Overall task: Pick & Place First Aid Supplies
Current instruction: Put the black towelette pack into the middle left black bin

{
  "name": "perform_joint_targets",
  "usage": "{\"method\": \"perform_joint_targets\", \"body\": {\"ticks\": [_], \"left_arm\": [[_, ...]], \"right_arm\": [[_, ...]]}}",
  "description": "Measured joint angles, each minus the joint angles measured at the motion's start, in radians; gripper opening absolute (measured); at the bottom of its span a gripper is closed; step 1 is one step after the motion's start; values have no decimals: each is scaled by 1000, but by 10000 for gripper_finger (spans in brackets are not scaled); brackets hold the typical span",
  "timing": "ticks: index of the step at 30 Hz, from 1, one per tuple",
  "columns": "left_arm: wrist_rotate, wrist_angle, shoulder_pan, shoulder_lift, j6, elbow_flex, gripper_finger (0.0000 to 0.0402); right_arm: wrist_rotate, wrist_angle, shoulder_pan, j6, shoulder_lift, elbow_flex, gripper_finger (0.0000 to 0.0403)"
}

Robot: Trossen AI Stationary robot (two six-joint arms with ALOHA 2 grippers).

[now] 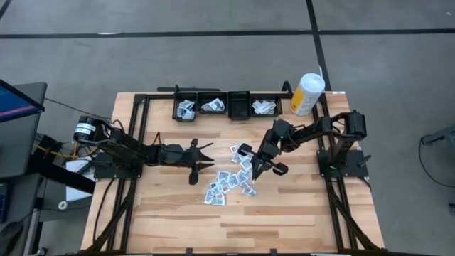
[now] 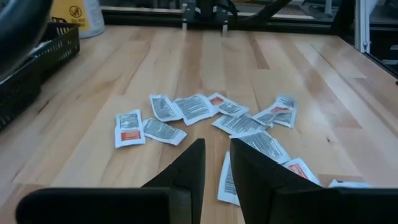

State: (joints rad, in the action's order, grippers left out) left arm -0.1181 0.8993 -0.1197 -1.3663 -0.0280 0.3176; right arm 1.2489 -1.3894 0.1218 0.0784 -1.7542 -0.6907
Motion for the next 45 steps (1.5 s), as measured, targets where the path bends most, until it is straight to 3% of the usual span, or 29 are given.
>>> {"method": "perform_joint_targets", "body": {"ticks": [4, 11, 15, 22, 25, 32, 38, 45], "left_arm": [[-1, 4, 0, 0, 0, 0, 76], [-36, 107, 3, 0, -153, 0, 76], [-49, 112, 3, 0, -190, 0, 76], [-91, 111, 3, -18, -190, 1, 76], [-91, 112, 3, -52, -190, 1, 79], [-91, 137, 3, -145, -188, 46, 112], [-91, 181, 3, -232, -189, 110, 144], [-91, 212, 3, -317, -189, 174, 152]], "right_arm": [[-180, 64, 19, 1, 0, 0, 1], [-741, 330, 49, -101, 0, -2, 1], [-908, 475, 31, -150, 0, -35, 1], [-931, 561, -19, -242, 0, -90, 1], [-990, 595, -36, -268, 0, -100, 1], [-1066, 626, -33, -272, 0, -103, 1], [-1072, 628, -35, -273, 0, -103, 1], [-1072, 652, -35, -282, 0, -103, 1]]}}
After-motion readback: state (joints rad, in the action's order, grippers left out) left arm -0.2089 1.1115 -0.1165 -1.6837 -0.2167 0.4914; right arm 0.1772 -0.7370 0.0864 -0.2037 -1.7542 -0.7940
